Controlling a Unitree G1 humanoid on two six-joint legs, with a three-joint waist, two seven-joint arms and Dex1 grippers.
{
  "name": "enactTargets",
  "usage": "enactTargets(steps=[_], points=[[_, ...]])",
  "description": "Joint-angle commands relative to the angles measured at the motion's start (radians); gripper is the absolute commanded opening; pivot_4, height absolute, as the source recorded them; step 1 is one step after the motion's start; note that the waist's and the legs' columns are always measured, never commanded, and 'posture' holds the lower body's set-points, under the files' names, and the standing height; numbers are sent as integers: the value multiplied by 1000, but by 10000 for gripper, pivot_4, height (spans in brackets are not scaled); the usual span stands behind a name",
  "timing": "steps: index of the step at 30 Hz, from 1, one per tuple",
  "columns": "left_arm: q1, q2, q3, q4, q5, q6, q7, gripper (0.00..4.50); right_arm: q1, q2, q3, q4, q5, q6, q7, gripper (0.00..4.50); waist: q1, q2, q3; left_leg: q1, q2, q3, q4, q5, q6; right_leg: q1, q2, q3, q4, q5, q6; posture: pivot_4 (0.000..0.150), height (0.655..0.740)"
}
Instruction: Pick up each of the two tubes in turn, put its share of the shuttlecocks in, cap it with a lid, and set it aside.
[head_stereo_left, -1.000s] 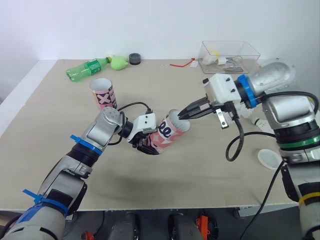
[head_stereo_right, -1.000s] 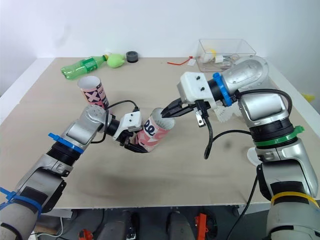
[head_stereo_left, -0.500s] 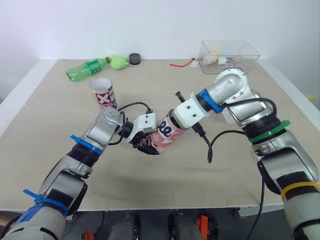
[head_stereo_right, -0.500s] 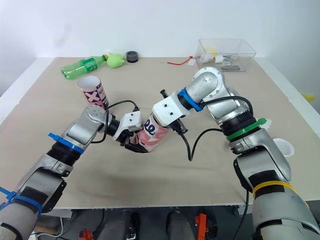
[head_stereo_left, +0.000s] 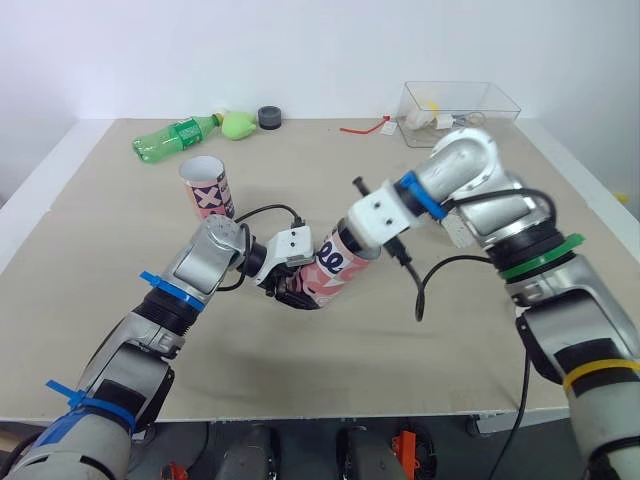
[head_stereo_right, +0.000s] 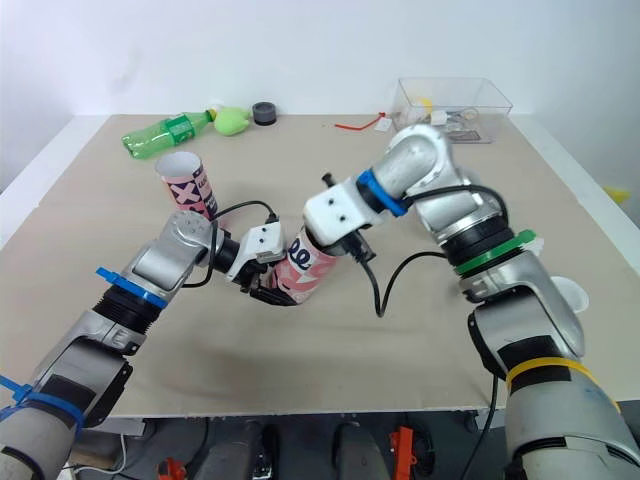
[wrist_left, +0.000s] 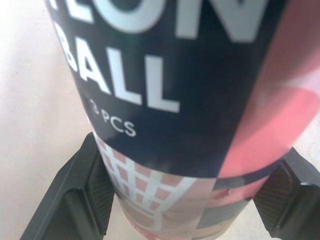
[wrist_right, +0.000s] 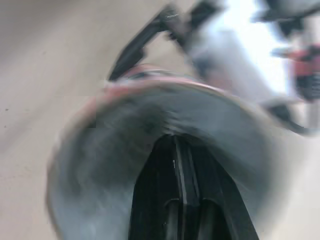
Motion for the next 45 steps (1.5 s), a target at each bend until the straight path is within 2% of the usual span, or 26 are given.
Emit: enactTargets(steps=[1, 4, 8, 11, 17, 22, 29, 35, 40, 43, 45], points=[[13, -16, -15, -26, -14, -8, 2, 30996, -56, -70, -75, -27, 101, 52, 38, 643, 0, 0, 0, 0, 0, 0, 0, 0, 0, 0, 0, 0, 0, 0, 0, 1500, 7400], [13, -20, -14, -20, -13, -12, 6, 30996, -43, -129, -106, -66, 187, 127, 38, 643, 0, 0, 0, 0, 0, 0, 0, 0, 0, 0, -1, -1, 0, 0, -1, 1500, 7400], [22, -30, -5, -11, -12, -32, 28, 30996, 6, -166, -273, -114, 341, 366, -5, 643, 2, 0, 0, 0, 0, 0, -1, 0, 0, -1, -5, -3, 0, 0, -2, 1500, 7400], [29, -44, 11, 4, -16, -63, 59, 30996, 61, -190, -374, -131, 382, 470, -88, 643, 5, 0, 0, 0, 0, 0, -1, 0, 0, 0, -10, -5, 0, 0, -2, 1500, 7400], [77, -137, 112, 30, -91, -164, 164, 30996, 328, -196, -610, -224, 460, 638, -331, 643, 8, -1, 0, -2, -1, 2, -1, 0, 1, -1, -13, -5, -2, 1, -2, 1500, 7400], [176, -223, 180, 10, -160, -217, 266, 30996, 568, -87, -747, -323, 519, 668, -520, 643, -3, 0, 1, -4, 0, 2, -2, 0, 1, -4, -11, -6, -1, 2, 2, 1500, 7400], [316, -275, 167, -29, -136, -317, 388, 30996, 815, -25, -761, -521, 537, 681, -613, 643, -3, 0, 1, -1, 2, 2, -4, 0, 0, -2, 0, -2, -1, 2, 3, 1500, 7400], [333, -277, 141, 11, -78, -378, 473, 30996, 863, -27, -747, -590, 548, 712, -653, 643, -3, 0, 1, 0, 2, 3, -3, 4, 0, -1, 0, 0, -2, 1, 8, 1500, 7400], [317, -263, 129, 54, -55, -409, 480, 30996, 898, -62, -753, -584, 561, 757, -645, 643, -3, 0, 1, 1, 3, 3, -3, 7, 1, -1, 1, -1, -2, 3, 7, 1500, 7400], [324, -256, 118, 50, -64, -417, 452, 30996, 938, -107, -777, -577, 566, 798, -645, 10245, -3, 0, 0, 1, 3, 3, -3, 7, 1, -1, 1, -1, -2, 3, 7, 1500, 7400], [331, -249, 106, 41, -68, -426, 429, 30996, 970, -155, -793, -546, 544, 806, -635, 20719, -2, 0, 0, 1, 3, 3, -3, 7, 1, -1, 1, -1, -2, 3, 7, 1500, 7400]])
